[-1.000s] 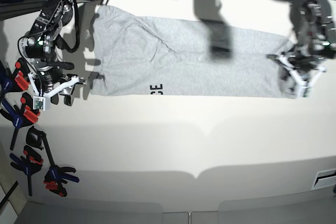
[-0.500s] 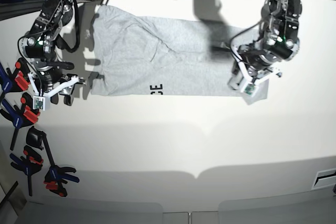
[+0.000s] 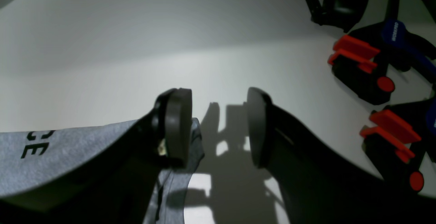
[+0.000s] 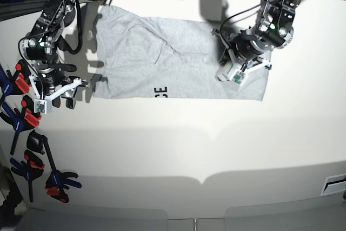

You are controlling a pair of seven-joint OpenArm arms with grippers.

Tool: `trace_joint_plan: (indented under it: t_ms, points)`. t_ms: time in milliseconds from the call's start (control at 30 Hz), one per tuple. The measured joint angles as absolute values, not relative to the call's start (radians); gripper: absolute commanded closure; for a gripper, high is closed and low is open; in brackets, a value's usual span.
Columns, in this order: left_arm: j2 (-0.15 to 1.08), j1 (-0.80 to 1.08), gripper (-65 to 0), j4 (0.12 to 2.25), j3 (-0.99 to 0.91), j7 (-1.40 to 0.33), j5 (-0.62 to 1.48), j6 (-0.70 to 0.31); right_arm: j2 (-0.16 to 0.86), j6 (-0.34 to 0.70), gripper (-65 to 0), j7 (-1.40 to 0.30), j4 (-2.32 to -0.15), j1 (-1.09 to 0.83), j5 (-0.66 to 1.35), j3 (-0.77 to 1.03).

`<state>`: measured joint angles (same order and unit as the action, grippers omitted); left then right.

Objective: Fold the T-shirt properly
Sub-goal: 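Lift the strip end with the left gripper and fold it toward the right gripper, then grasp the folded end with the right gripper and fold it over toward the left gripper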

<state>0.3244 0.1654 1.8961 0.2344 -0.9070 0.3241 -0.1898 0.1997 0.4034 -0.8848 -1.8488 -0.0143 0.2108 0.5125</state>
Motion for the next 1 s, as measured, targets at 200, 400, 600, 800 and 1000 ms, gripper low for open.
trace_joint_plan:
  t_ms: [200,400,600,800,1000]
  points:
    - [0.324,0.165,-28.3,1.896,0.234,-0.944,0.558,-0.328,0.200,0.403,-25.0,-0.885,-1.849,-0.014,0.212,0.513]
    - [0.324,0.165,-29.5,1.897,0.235,-0.923,0.692,-0.371,0.200,0.403,-25.0,-0.891,-1.849,-0.014,0.211,0.513]
    - [0.325,0.154,-29.5,1.897,0.233,-0.921,0.572,-0.368,0.200,0.424,-25.0,-1.084,-1.849,-0.016,0.292,0.513]
    - [0.330,0.155,-29.5,1.897,0.230,-0.923,0.591,-0.301,0.237,0.427,-25.8,-1.202,-1.849,-0.092,0.289,0.512]
    - [0.327,0.158,-29.5,1.897,0.234,-0.920,0.605,-0.316,0.266,0.428,-42.2,-1.133,-1.849,-0.237,0.321,0.512]
